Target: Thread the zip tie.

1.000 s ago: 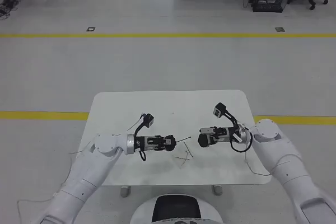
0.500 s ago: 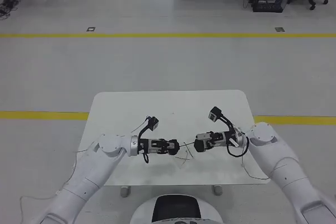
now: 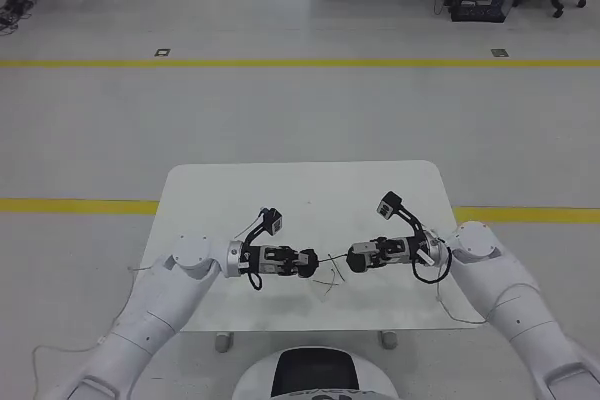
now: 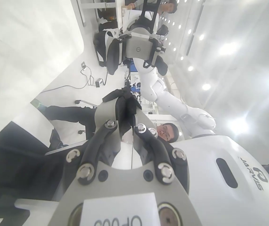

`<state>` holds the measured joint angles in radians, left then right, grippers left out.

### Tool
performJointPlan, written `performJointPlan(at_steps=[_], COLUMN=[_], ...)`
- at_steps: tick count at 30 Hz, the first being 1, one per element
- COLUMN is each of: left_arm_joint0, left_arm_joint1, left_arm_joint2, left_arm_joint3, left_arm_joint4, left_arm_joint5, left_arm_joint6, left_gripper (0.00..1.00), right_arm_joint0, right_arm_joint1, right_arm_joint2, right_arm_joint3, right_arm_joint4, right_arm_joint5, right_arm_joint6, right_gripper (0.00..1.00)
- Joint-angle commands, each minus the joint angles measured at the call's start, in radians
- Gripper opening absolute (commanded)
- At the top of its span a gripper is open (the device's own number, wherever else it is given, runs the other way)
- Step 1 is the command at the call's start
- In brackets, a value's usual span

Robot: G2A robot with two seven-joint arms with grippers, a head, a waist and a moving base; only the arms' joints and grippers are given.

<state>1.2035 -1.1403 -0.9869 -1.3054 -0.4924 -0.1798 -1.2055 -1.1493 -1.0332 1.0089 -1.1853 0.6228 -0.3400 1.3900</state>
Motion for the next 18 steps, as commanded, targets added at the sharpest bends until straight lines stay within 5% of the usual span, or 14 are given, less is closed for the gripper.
performJointPlan(at_steps=[1, 18], left_arm_joint0=[-0.002, -0.03], left_arm_joint1=[0.001, 0.005], left_arm_joint2=[0.003, 0.038], left_arm_joint3=[0.002, 0.022], left_arm_joint4=[-0.007, -0.063], left_arm_joint5=[0.0, 0.007], left_arm_joint6=[-0.003, -0.031], left_gripper=[0.0, 0.0], right_arm_joint0=[0.001, 0.01], right_arm_joint1=[0.003, 0.015], right_arm_joint2=[-0.006, -0.03], right_arm_joint3=[-0.002, 0.007], right_arm_joint4=[0.006, 0.052], right_arm_joint5=[0.0, 0.0], right_arm_joint6=[0.0, 0.0], right_gripper=[0.37, 0.24])
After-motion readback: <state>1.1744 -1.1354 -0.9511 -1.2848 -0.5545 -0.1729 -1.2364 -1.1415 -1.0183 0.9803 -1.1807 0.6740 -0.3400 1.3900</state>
